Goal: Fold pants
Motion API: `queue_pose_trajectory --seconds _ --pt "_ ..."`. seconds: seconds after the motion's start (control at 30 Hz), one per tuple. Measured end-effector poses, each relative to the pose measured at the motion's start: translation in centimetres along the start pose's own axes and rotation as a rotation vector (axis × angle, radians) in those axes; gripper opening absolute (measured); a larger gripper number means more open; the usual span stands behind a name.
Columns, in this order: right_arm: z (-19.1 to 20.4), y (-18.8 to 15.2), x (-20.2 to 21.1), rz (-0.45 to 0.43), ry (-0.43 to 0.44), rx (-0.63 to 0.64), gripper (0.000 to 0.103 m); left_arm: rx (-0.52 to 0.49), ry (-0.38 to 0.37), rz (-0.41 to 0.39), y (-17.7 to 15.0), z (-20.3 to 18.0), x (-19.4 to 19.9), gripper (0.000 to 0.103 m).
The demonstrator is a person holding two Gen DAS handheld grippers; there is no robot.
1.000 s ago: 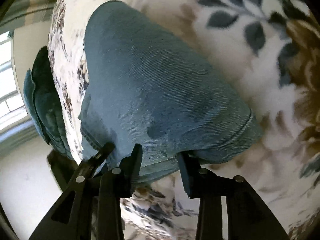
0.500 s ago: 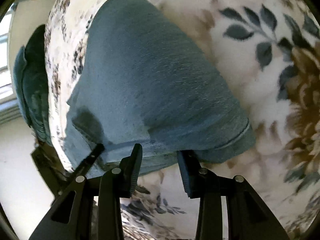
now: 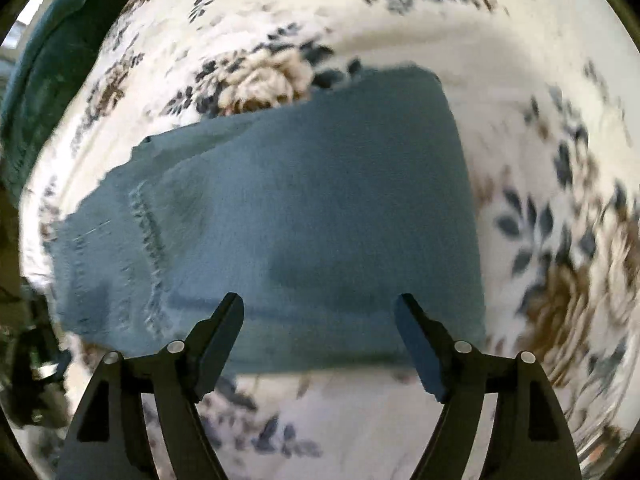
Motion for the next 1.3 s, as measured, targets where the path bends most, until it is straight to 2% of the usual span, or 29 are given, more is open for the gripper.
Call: queue_pose_trajectory --seconds 0.07,0.17,0.27,0.37,0.43,0.5,0.53,0.63,0.67,0.73,0.77,0.8,0.9,0.97,1.1,1.17,1.3 --pt "0.9 0.7 -1.8 0.019 -0.075 0.046 0.08 0.091 -0.022 0.004 0.9 0.8 -1.5 0.096" --pt "1.4 1.0 -5.1 0.074 -0.141 0.078 0.083 0.241 -0.09 0.03 2.5 3.0 -3.1 0.096" --pt "1.3 1.1 -6.0 0.074 -0.154 0.071 0.086 0.365 -0.161 0.055 3.6 4.9 -4.0 0.096" --pt "0.9 1.1 -5.7 0.068 -0.148 0.055 0.086 0.415 -0.209 0.035 4.1 5.2 -5.0 0.095" --pt "0.7 1.1 -5.5 0.067 -0.151 0.052 0.086 0.384 -0.217 0.007 4.3 4.4 -4.3 0.079" --pt "0.4 1.1 -5.3 0.069 -0.158 0.05 0.086 0.301 -0.195 -0.027 4.1 2.8 -3.6 0.047" --pt "0.3 1.1 -5.2 0.069 -0.157 0.043 0.086 0.269 -0.203 -0.03 4.0 2.5 -3.5 0.04" --pt "0.2 1.1 -5.0 0.075 -0.153 0.031 0.086 0.2 -0.181 -0.032 4.0 1.7 -4.3 0.038" --pt "0.1 1.1 -4.9 0.076 -0.149 0.027 0.086 0.219 -0.187 -0.013 4.2 2.1 -5.2 0.042" --pt "0.2 0.9 -4.8 0.079 -0.148 0.028 0.086 0.265 -0.205 0.018 4.7 2.8 -6.9 0.044" --pt "0.3 0.9 -4.9 0.08 -0.147 0.029 0.086 0.268 -0.215 0.017 4.9 2.9 -7.1 0.043" --pt "0.3 0.9 -4.8 0.082 -0.144 0.031 0.086 0.246 -0.215 0.004 4.9 2.5 -6.9 0.038" --pt "0.1 0.7 -4.6 0.08 -0.135 0.036 0.086 0.128 -0.195 -0.055 4.6 0.3 -5.1 0.026" --pt "-0.3 0.4 -3.9 0.064 -0.108 0.024 0.086 0.075 -0.2 -0.096 4.0 -0.8 -3.2 0.024" --pt "-2.8 -0.7 -1.8 0.021 -0.034 -0.062 0.086 -0.037 -0.26 -0.145 2.2 -4.2 0.7 0.021" --pt "-4.1 -1.1 -0.9 0.005 -0.01 -0.097 0.086 -0.153 -0.274 -0.184 0.3 -7.6 2.9 0.021" --pt "-7.4 -2.0 1.1 -0.04 0.023 -0.166 0.086 -0.332 -0.35 -0.178 -4.4 -13.9 5.9 0.021"
Point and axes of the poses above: each gripper's, at about its wrist camera, not at the fingertips, and x roughly against the way its jaws point, z to its left, y to its top, the point moved 2 cm from there along -x, roughly the way its jaws point, and after that the axes turned 8 degrees about x, right-handed, at the moved point
